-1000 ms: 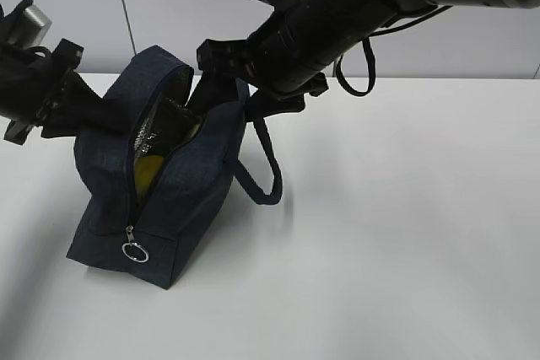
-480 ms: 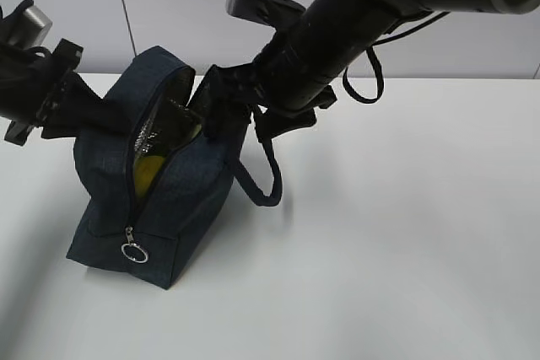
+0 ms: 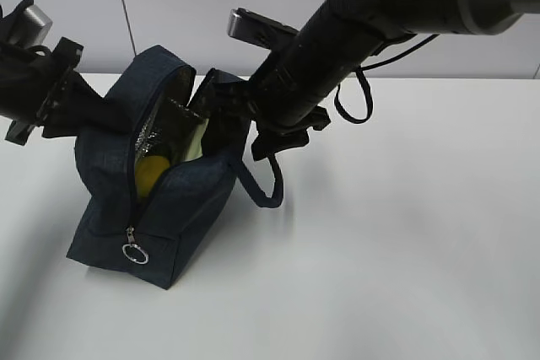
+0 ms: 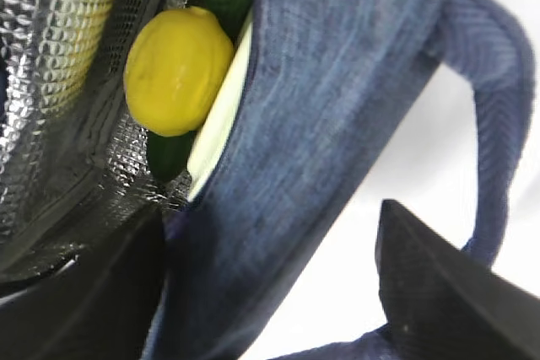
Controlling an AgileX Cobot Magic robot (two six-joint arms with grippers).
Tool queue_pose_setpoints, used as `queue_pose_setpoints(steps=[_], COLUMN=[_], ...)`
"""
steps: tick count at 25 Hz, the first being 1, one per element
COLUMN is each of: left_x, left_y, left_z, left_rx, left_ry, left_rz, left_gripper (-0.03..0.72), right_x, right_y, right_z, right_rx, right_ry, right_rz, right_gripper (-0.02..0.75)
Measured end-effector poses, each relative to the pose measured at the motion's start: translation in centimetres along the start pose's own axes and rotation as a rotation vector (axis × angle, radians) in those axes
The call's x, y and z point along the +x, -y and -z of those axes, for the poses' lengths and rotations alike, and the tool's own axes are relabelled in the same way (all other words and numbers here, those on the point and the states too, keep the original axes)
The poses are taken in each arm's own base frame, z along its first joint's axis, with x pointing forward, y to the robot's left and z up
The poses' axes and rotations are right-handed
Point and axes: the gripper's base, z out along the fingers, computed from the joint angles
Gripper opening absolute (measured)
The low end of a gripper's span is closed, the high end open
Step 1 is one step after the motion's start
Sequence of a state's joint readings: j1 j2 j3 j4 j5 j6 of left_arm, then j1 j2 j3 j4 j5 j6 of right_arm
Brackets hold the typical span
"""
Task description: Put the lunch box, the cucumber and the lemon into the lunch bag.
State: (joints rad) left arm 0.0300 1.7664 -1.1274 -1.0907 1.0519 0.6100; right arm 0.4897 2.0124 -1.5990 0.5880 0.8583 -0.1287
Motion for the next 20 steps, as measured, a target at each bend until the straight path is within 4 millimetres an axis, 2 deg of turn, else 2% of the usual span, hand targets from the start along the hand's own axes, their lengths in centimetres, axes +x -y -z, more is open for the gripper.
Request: queue_pose_setpoints(steps=[7,13,20], left_x=[0.01,0.01,0.07], left_y=[0.01,0.01,-0.02], left_z=[0.00,0.00,-0.04], left_rx=[0.001,0.001,-0.005], left_ry=[-0.001,-0.001,-0.007], left_rz=[0.000,0.000,-0.004], left_gripper=[0.000,0.000,0.000], right_x=[0.00,0.04,0.06], right_y=[0.00,-0.01,0.08], right_z=[-0.22,-0.22,-0.22], right_rx=[-0.011,-0.012,-0.002], right_ry=[-0.002,-0.006,-0.008], right_rz=[-0.014,-0.016,-0.005], right_gripper=[0.405,0.311,0.082])
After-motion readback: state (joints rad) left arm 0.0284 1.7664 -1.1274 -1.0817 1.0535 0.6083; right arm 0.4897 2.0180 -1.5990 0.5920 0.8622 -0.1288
